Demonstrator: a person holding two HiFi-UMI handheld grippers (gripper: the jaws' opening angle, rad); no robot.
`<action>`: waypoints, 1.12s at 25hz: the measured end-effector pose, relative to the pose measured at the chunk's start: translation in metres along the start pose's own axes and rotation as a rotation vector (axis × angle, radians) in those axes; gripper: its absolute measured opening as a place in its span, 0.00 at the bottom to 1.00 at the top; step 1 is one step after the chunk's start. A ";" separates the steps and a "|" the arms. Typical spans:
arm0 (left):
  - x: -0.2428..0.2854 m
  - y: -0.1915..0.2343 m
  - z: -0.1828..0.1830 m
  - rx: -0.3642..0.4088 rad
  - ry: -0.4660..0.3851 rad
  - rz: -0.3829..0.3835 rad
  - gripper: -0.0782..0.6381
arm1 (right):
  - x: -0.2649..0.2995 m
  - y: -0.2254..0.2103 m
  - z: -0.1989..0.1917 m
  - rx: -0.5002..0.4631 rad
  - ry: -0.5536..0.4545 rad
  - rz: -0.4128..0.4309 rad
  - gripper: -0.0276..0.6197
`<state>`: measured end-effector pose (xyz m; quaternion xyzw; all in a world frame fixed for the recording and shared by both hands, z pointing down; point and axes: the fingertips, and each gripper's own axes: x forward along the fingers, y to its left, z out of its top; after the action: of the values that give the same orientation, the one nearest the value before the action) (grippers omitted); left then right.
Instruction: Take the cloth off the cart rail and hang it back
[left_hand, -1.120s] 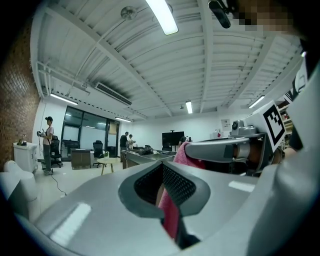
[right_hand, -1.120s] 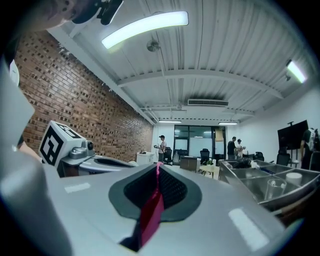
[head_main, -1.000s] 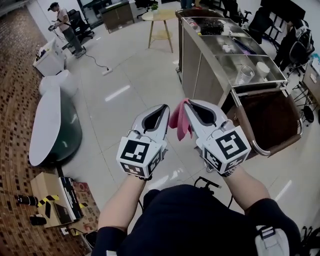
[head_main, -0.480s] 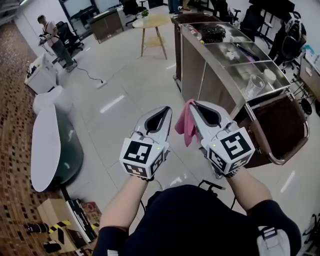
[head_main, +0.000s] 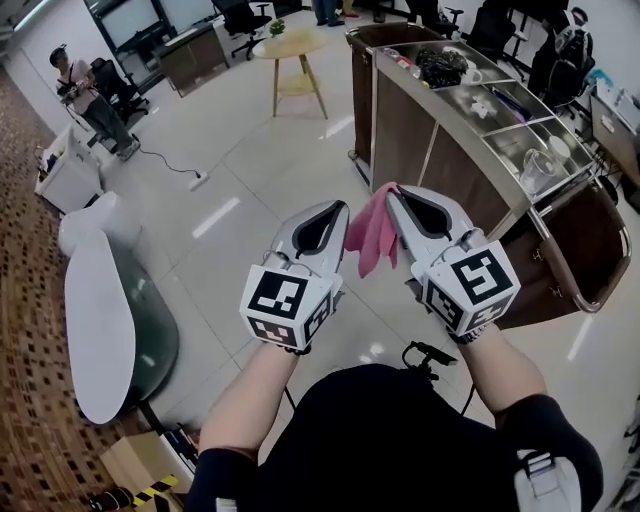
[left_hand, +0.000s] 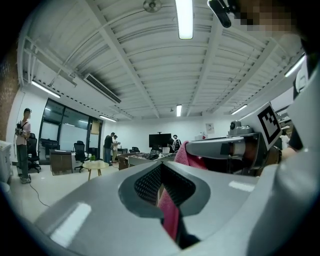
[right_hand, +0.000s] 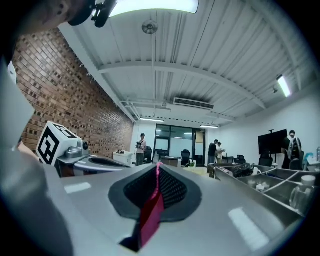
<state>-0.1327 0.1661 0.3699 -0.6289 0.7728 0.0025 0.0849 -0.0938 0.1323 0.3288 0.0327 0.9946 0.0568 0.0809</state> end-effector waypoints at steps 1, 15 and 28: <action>-0.004 0.009 0.002 0.002 0.000 -0.007 0.11 | 0.009 0.005 0.002 -0.001 -0.001 -0.006 0.06; 0.014 0.106 -0.014 -0.023 0.012 -0.047 0.11 | 0.108 0.007 -0.012 -0.001 0.031 -0.045 0.06; 0.122 0.211 -0.046 -0.013 0.043 -0.054 0.11 | 0.222 -0.082 -0.051 0.021 0.028 -0.048 0.06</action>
<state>-0.3673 0.0870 0.3767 -0.6502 0.7570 -0.0083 0.0641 -0.3256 0.0616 0.3338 0.0086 0.9967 0.0447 0.0678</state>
